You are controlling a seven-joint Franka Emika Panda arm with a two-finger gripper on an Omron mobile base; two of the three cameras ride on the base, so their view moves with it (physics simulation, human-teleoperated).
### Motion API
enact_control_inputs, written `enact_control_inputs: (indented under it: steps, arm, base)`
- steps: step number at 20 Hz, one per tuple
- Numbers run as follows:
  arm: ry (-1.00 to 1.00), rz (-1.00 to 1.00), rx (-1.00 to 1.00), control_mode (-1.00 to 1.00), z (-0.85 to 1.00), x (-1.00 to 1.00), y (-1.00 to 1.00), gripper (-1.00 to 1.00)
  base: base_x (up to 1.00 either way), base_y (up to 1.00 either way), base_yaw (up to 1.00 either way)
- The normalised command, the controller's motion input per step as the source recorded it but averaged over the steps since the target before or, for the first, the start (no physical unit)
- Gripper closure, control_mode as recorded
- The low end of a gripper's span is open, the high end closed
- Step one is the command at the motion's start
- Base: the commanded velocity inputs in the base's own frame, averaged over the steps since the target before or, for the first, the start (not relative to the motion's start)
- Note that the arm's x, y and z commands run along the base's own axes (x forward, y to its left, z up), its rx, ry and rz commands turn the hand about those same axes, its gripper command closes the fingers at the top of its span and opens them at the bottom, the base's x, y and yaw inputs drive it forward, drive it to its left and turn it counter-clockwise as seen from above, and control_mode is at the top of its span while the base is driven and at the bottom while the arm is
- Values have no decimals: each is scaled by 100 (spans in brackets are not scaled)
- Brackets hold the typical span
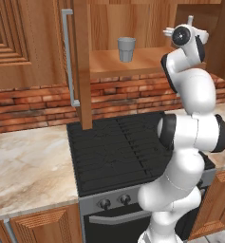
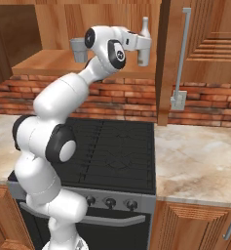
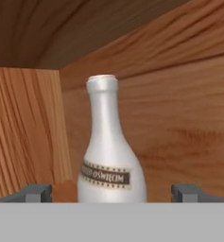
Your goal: There is a bowl on the dining counter. Grab a lemon wedge from the fridge and place it in the bowl. Then get the liquor bottle and glass cup from the cabinet and place them next to the bowl.
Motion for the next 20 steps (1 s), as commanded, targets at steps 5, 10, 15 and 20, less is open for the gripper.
enact_control_inputs:
  steps: [5, 10, 15, 20]
  arm:
    - [0, 1, 0, -100, 0, 11, -14, -100]
    - [0, 2, 0, -100, -1, 8, -18, -100]
    - [0, 2, 0, -100, -2, 8, -15, -100]
    - [0, 3, 0, -100, -8, 6, -3, -100]
  base:
    - [0, 0, 0]
    - [0, 0, 0]
    - [0, 0, 0]
    - [0, 0, 0]
